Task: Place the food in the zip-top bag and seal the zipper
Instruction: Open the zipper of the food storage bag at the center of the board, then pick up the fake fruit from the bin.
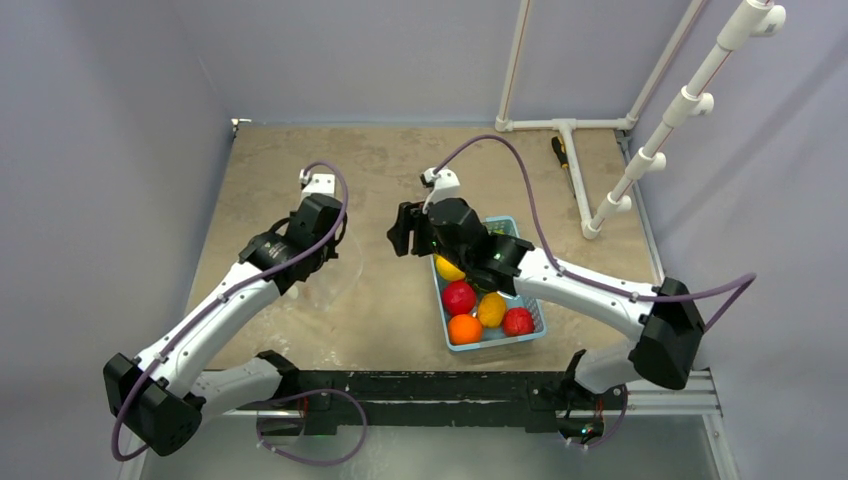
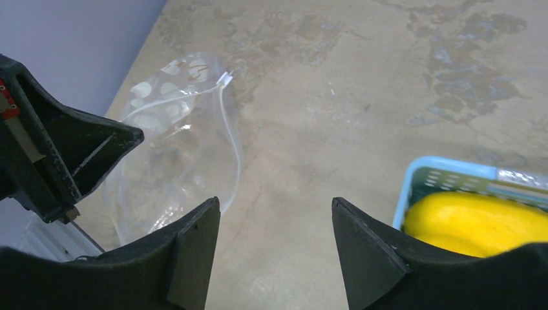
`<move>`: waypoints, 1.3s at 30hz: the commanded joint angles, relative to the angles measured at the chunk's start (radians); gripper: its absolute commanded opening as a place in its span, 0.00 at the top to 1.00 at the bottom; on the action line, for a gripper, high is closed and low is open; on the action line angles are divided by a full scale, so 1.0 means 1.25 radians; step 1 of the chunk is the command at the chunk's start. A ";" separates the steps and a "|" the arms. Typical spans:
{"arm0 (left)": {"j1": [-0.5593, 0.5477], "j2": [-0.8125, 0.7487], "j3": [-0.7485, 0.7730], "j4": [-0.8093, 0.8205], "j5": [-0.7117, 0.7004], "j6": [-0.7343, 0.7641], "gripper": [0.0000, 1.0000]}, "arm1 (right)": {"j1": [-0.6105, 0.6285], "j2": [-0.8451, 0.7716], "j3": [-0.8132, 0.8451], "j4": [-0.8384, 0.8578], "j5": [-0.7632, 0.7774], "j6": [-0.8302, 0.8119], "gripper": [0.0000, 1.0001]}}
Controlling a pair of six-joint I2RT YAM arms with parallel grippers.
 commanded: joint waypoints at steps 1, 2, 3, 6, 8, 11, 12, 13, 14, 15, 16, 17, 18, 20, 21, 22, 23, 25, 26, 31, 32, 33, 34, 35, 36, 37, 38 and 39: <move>-0.006 -0.020 -0.018 0.049 0.004 -0.005 1.00 | -0.015 -0.054 -0.018 -0.093 0.070 0.035 0.31; -0.005 -0.021 -0.024 0.053 0.005 -0.005 1.00 | -0.019 -0.063 -0.021 -0.109 0.078 0.043 0.30; -0.005 -0.025 -0.029 0.057 0.006 -0.006 1.00 | -0.025 -0.073 -0.025 -0.126 0.082 0.049 0.29; -0.006 -0.045 -0.047 0.081 0.011 0.001 1.00 | -0.036 -0.096 -0.040 -0.168 0.094 0.070 0.26; -0.005 -0.059 -0.062 0.096 0.006 0.003 1.00 | -0.039 -0.111 -0.050 -0.195 0.105 0.090 0.23; -0.006 -0.066 -0.076 0.106 0.001 0.002 1.00 | -0.042 -0.133 -0.068 -0.222 0.111 0.125 0.20; -0.006 -0.068 -0.082 0.112 0.006 0.002 1.00 | -0.043 -0.140 -0.074 -0.229 0.112 0.138 0.19; -0.006 -0.070 -0.089 0.119 0.009 0.003 1.00 | -0.046 -0.145 -0.080 -0.239 0.112 0.148 0.19; -0.005 -0.077 -0.094 0.124 0.014 0.003 1.00 | -0.047 -0.147 -0.084 -0.248 0.112 0.159 0.18; -0.006 -0.082 -0.098 0.128 0.017 0.002 1.00 | -0.048 -0.147 -0.089 -0.257 0.114 0.169 0.17; -0.005 -0.089 -0.102 0.132 0.020 0.004 1.00 | -0.049 -0.146 -0.092 -0.267 0.118 0.183 0.17; -0.006 -0.096 -0.106 0.136 0.022 0.005 1.00 | -0.050 -0.145 -0.095 -0.277 0.122 0.194 0.17; -0.005 -0.103 -0.109 0.138 0.023 0.006 1.00 | -0.051 -0.145 -0.099 -0.284 0.124 0.201 0.16; -0.006 -0.115 -0.111 0.143 0.026 0.008 1.00 | -0.055 -0.140 -0.112 -0.291 0.124 0.215 0.13; -0.005 -0.120 -0.114 0.147 0.027 0.010 1.00 | -0.059 -0.135 -0.117 -0.295 0.124 0.222 0.11; -0.005 -0.123 -0.116 0.149 0.030 0.010 1.00 | -0.064 -0.127 -0.120 -0.298 0.126 0.226 0.11; -0.005 -0.126 -0.117 0.149 0.035 0.010 1.00 | -0.067 -0.119 -0.121 -0.301 0.127 0.231 0.11; -0.006 -0.128 -0.120 0.152 0.044 0.011 1.00 | -0.070 -0.107 -0.126 -0.298 0.127 0.236 0.10; -0.005 -0.128 -0.119 0.151 0.049 0.011 1.00 | -0.073 -0.101 -0.128 -0.292 0.125 0.237 0.10; -0.005 -0.132 -0.122 0.155 0.057 0.012 1.00 | -0.090 -0.070 -0.125 -0.266 0.125 0.224 0.09; -0.005 -0.132 -0.123 0.158 0.059 0.013 1.00 | -0.095 -0.063 -0.125 -0.261 0.124 0.220 0.09; -0.005 -0.131 -0.123 0.157 0.060 0.013 1.00 | -0.100 -0.056 -0.125 -0.255 0.122 0.215 0.09; -0.006 -0.129 -0.122 0.158 0.062 0.014 1.00 | -0.105 -0.049 -0.124 -0.252 0.123 0.212 0.10; -0.005 -0.129 -0.122 0.157 0.062 0.013 1.00 | -0.108 -0.043 -0.123 -0.249 0.125 0.212 0.10; -0.005 -0.129 -0.123 0.158 0.063 0.014 1.00 | -0.111 -0.037 -0.124 -0.245 0.127 0.208 0.10; -0.005 -0.130 -0.124 0.158 0.063 0.015 1.00 | -0.113 -0.031 -0.125 -0.239 0.126 0.204 0.10; -0.006 -0.132 -0.123 0.159 0.063 0.015 1.00 | -0.116 -0.025 -0.126 -0.235 0.125 0.202 0.10; -0.005 -0.133 -0.124 0.159 0.063 0.016 1.00 | -0.118 -0.017 -0.127 -0.231 0.125 0.199 0.10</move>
